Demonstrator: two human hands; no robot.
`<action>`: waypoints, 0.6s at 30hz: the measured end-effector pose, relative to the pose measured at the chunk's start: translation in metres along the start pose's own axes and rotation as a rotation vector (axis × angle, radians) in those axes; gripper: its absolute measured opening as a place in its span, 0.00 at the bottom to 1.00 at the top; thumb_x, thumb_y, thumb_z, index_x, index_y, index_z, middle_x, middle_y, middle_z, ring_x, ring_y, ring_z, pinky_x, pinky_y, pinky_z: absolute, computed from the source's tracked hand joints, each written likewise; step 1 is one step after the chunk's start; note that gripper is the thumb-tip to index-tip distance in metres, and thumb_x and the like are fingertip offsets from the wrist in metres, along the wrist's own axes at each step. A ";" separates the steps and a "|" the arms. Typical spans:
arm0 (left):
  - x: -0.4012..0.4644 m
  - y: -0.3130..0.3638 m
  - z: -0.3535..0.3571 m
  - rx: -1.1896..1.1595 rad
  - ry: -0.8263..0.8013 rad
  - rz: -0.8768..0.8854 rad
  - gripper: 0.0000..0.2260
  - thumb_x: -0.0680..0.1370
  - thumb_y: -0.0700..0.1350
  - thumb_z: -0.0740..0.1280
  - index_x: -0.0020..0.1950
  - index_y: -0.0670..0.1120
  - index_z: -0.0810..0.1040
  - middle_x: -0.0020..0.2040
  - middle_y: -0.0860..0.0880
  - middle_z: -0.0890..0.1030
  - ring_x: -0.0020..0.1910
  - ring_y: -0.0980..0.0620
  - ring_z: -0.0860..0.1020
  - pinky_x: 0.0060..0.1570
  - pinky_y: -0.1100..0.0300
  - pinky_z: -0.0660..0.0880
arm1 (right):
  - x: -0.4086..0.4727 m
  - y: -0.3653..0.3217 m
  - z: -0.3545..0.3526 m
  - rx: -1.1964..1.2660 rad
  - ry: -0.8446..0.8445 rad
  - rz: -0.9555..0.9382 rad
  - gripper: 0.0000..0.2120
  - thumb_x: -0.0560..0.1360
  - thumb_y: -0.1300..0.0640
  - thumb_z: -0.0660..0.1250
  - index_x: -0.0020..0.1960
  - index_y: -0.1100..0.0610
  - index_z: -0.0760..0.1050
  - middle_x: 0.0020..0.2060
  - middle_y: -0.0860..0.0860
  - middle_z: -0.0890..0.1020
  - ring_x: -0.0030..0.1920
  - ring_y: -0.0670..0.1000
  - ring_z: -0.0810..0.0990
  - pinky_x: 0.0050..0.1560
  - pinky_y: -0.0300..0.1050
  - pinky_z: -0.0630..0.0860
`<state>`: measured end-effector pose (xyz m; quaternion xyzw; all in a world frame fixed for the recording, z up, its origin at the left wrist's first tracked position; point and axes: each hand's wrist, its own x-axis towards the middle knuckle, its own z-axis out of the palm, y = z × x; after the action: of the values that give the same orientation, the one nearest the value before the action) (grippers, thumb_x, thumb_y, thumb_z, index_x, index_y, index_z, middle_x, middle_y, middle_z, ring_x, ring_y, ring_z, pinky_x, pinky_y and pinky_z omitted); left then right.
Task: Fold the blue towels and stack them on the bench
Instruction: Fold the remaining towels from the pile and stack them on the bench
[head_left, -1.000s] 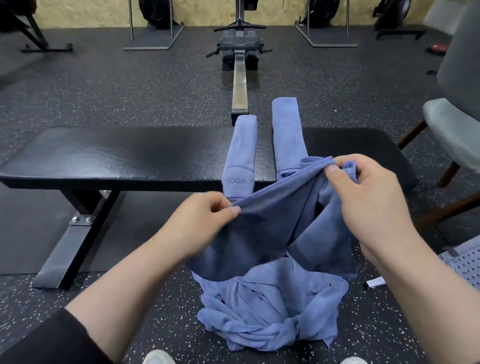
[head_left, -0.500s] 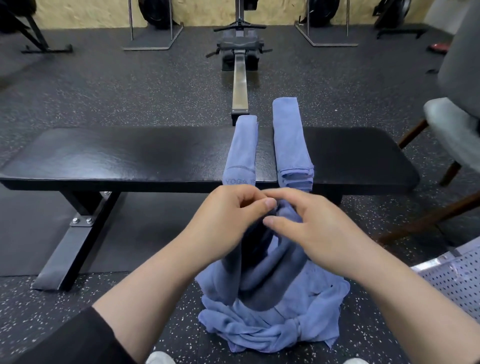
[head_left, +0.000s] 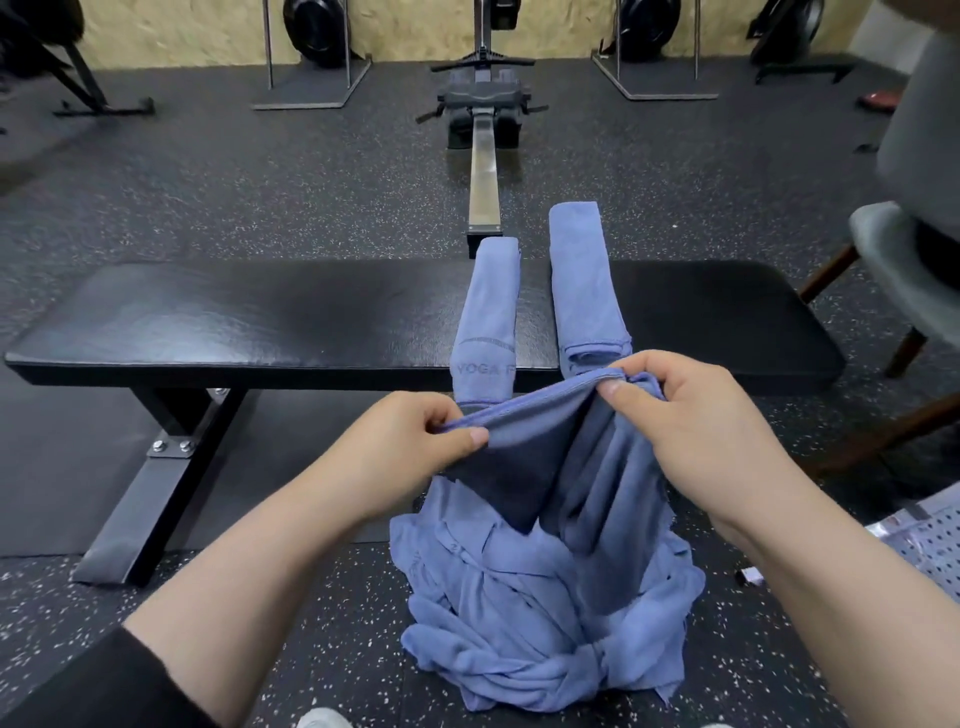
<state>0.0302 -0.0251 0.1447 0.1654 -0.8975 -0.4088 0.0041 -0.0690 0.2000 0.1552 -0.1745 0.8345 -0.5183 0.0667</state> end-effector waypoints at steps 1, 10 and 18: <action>-0.001 -0.001 -0.002 -0.028 0.050 -0.012 0.16 0.77 0.53 0.71 0.35 0.45 0.74 0.25 0.58 0.69 0.26 0.59 0.64 0.27 0.66 0.60 | 0.001 0.000 -0.002 -0.002 0.008 0.015 0.04 0.78 0.52 0.71 0.45 0.48 0.83 0.40 0.54 0.85 0.44 0.58 0.82 0.53 0.59 0.79; 0.001 0.007 -0.003 -0.379 0.346 0.028 0.11 0.82 0.51 0.63 0.43 0.48 0.77 0.34 0.55 0.74 0.35 0.55 0.70 0.41 0.54 0.68 | 0.001 -0.005 -0.008 -0.515 -0.173 0.021 0.27 0.85 0.51 0.59 0.82 0.48 0.56 0.73 0.52 0.74 0.72 0.54 0.71 0.62 0.45 0.67; 0.004 0.012 0.012 -0.499 0.333 -0.003 0.18 0.79 0.54 0.69 0.43 0.38 0.76 0.34 0.47 0.72 0.34 0.53 0.67 0.38 0.55 0.65 | 0.003 0.001 -0.007 -0.513 -0.084 0.047 0.14 0.82 0.53 0.63 0.53 0.64 0.80 0.50 0.61 0.84 0.55 0.63 0.79 0.55 0.52 0.75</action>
<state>0.0211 -0.0103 0.1454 0.2252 -0.7561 -0.5840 0.1911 -0.0738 0.2056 0.1580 -0.1877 0.9390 -0.2805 0.0667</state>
